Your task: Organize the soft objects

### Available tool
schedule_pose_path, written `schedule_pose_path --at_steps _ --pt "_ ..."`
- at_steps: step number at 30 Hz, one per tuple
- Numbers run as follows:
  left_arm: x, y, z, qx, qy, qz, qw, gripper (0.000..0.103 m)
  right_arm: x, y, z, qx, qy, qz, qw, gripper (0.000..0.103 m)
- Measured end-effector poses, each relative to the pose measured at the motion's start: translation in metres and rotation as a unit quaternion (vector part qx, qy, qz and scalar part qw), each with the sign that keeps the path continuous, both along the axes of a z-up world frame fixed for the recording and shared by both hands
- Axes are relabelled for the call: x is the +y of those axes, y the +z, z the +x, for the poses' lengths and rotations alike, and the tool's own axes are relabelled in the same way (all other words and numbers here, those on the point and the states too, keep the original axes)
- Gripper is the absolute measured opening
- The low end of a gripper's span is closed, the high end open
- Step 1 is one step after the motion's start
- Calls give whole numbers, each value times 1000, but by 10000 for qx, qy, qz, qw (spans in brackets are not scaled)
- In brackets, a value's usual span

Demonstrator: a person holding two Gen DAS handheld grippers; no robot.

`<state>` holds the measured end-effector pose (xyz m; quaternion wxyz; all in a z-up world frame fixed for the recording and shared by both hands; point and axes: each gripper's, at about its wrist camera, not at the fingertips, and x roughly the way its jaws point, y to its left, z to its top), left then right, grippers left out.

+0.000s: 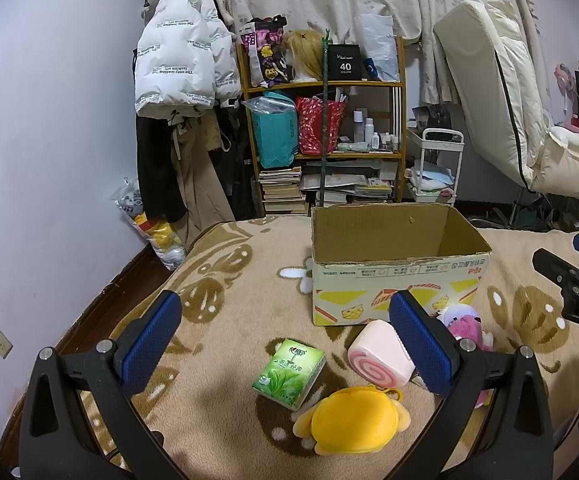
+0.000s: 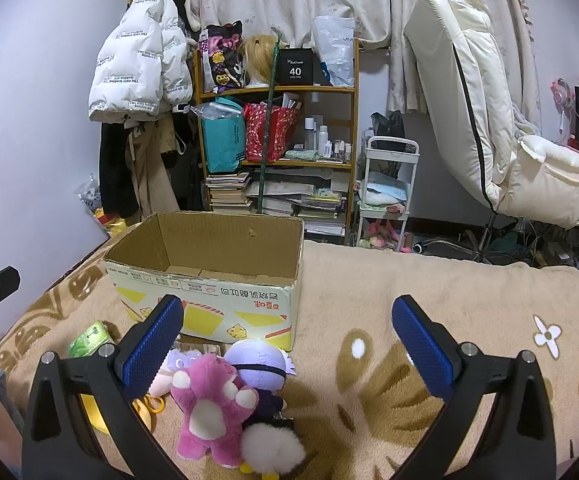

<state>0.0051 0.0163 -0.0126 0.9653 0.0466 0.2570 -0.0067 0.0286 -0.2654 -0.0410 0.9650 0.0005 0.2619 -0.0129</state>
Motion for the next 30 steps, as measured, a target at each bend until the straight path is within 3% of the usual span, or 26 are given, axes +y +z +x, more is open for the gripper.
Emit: schedule_pose_path --at_steps 20,30 --pt "2 -7 2 66 -43 19 10000 102 1 -1 -2 44 12 24 10000 103" --pt "-4 -18 42 636 -23 75 9979 102 13 -35 15 411 222 287 9985 103"
